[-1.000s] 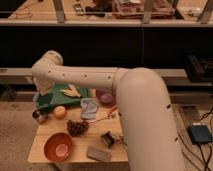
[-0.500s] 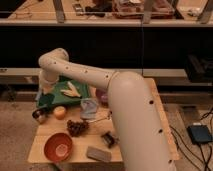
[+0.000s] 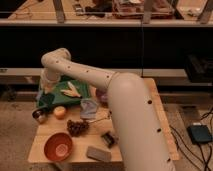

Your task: Wipe tray with sponge

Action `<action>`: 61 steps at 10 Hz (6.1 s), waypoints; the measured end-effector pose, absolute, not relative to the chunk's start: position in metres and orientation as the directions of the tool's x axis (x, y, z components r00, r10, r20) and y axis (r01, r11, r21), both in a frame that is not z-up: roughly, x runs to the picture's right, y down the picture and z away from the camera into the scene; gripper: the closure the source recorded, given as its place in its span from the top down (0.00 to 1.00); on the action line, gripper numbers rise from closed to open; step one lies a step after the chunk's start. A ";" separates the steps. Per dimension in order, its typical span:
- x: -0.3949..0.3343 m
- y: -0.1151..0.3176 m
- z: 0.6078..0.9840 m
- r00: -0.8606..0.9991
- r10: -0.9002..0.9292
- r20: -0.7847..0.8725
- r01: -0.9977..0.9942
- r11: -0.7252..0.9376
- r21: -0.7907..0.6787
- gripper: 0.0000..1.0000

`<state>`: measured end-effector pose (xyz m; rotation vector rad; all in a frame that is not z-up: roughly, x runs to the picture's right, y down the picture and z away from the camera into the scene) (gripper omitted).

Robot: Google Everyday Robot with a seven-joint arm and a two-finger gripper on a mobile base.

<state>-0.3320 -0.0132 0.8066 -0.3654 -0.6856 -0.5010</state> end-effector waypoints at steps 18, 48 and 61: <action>-0.305 -0.026 0.871 0.703 -0.243 0.669 0.398 0.914 -0.086 0.00; -0.339 -0.041 0.875 0.649 -0.247 0.719 0.521 0.834 -0.183 0.00; -0.292 -0.064 0.908 0.713 -0.268 0.648 0.517 0.825 -0.228 0.00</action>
